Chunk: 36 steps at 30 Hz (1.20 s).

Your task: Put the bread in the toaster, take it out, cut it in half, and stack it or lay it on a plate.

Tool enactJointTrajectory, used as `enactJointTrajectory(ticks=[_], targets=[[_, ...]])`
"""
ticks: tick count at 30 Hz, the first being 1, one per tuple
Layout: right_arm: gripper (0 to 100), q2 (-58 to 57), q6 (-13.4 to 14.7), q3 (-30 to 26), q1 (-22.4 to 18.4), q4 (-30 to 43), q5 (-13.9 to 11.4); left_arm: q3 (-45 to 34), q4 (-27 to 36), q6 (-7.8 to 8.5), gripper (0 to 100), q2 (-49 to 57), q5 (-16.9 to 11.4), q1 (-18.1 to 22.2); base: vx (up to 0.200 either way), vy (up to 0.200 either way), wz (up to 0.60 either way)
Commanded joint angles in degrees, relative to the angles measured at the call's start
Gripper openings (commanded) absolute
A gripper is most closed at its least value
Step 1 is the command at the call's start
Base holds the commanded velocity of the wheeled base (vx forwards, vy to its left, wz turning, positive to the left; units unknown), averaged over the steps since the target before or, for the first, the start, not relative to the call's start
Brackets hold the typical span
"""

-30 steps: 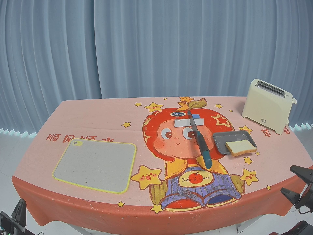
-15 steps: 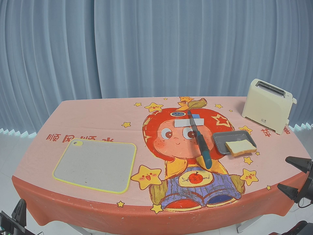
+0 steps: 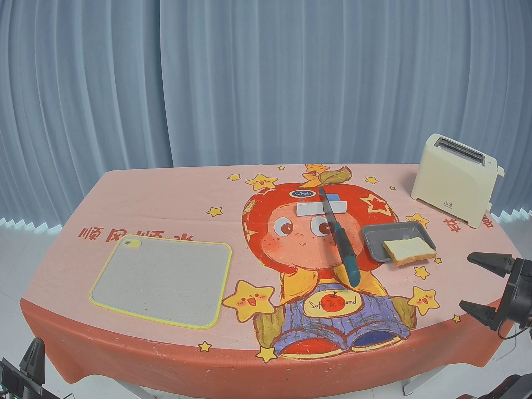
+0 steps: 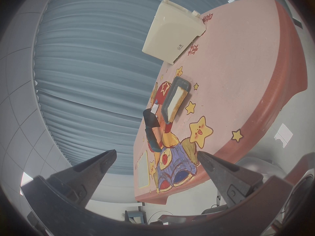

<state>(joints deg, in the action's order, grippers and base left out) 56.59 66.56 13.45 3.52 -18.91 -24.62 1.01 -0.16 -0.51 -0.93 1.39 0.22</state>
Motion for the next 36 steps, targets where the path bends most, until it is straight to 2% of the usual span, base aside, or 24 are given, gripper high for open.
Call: enactJointTrajectory(ticks=[1,21,36], targets=[[100,4.6,-0.3,0.2,0.0,-1.4,-0.1,-1.0,0.0,-0.02,0,0.9,-0.1,0.0,0.0,0.0,0.0],[100,15.6,-0.4,1.8,0.0,-10.3,0.0,-1.0,0.0,-0.02,0,0.9,0.0,0.0,0.0,0.0,0.0],[100,20.1,-0.8,3.2,0.1,-10.6,0.1,-1.0,0.0,-0.02,0,0.9,0.0,0.0,0.0,0.0,0.0]])
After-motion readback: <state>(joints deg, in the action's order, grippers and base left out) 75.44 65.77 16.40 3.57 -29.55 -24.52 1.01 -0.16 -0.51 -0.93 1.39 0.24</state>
